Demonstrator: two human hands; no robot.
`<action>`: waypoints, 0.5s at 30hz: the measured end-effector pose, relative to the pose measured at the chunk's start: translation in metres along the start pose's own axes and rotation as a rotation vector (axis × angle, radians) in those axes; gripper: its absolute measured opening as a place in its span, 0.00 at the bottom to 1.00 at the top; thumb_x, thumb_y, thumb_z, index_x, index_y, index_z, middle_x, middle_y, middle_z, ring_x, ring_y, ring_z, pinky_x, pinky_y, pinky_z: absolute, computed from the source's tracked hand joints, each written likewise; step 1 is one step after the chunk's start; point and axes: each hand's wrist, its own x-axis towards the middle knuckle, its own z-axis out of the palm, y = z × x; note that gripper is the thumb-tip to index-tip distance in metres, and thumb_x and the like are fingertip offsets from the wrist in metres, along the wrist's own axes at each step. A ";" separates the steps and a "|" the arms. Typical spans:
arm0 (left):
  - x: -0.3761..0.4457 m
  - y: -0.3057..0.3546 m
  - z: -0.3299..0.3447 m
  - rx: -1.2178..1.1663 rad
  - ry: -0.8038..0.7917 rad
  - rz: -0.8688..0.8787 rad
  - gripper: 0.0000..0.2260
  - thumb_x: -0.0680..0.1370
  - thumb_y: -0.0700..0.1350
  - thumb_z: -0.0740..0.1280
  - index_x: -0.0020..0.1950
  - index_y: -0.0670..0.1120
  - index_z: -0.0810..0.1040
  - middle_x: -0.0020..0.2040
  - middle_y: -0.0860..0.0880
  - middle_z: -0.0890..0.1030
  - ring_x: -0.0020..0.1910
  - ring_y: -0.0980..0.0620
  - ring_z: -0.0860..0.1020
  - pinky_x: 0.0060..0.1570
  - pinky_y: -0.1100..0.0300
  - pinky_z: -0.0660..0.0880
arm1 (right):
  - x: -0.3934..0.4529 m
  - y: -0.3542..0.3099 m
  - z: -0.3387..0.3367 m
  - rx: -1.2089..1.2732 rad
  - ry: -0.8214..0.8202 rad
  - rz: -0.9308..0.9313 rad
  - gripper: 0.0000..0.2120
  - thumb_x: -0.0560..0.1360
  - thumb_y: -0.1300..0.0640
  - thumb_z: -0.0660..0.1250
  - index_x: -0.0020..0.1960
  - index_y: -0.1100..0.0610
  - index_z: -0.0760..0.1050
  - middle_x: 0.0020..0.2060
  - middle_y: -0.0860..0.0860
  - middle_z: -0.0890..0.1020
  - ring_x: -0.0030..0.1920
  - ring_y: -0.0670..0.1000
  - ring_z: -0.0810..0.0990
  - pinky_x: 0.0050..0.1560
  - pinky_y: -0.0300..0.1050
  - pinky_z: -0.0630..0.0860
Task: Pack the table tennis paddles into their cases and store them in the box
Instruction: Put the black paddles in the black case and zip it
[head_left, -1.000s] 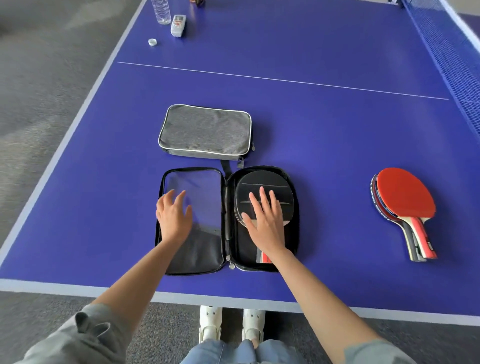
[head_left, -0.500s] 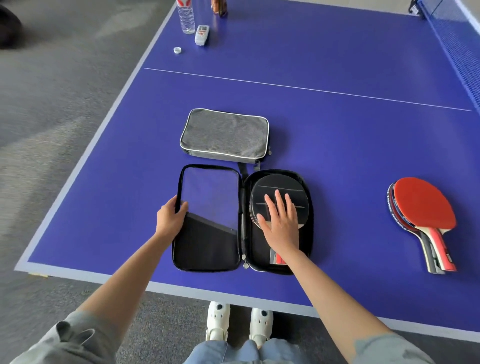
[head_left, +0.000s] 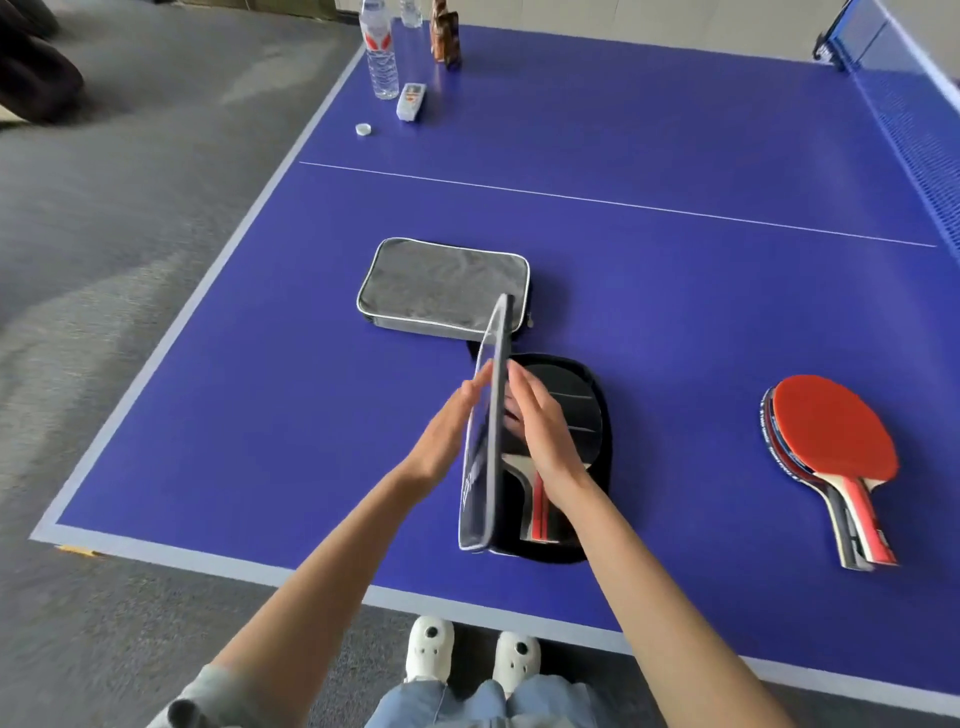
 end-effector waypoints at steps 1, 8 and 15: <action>0.005 -0.001 0.013 0.027 0.006 0.017 0.20 0.83 0.52 0.47 0.75 0.53 0.60 0.71 0.55 0.66 0.68 0.60 0.66 0.64 0.64 0.63 | 0.000 -0.002 -0.007 -0.032 0.056 -0.032 0.15 0.78 0.44 0.60 0.59 0.50 0.75 0.55 0.49 0.82 0.57 0.45 0.79 0.61 0.43 0.74; 0.032 -0.037 0.064 0.505 -0.032 0.203 0.18 0.83 0.43 0.52 0.74 0.49 0.61 0.69 0.61 0.57 0.70 0.71 0.47 0.66 0.78 0.39 | 0.010 0.029 -0.091 -0.227 0.259 0.059 0.07 0.76 0.58 0.65 0.52 0.53 0.79 0.51 0.53 0.84 0.54 0.52 0.82 0.61 0.53 0.76; 0.044 -0.076 0.080 0.851 -0.075 0.062 0.20 0.83 0.52 0.49 0.75 0.57 0.57 0.78 0.56 0.50 0.77 0.51 0.40 0.74 0.54 0.38 | 0.016 0.065 -0.126 -0.379 0.376 0.089 0.07 0.71 0.60 0.72 0.49 0.55 0.80 0.43 0.53 0.84 0.47 0.55 0.83 0.52 0.53 0.79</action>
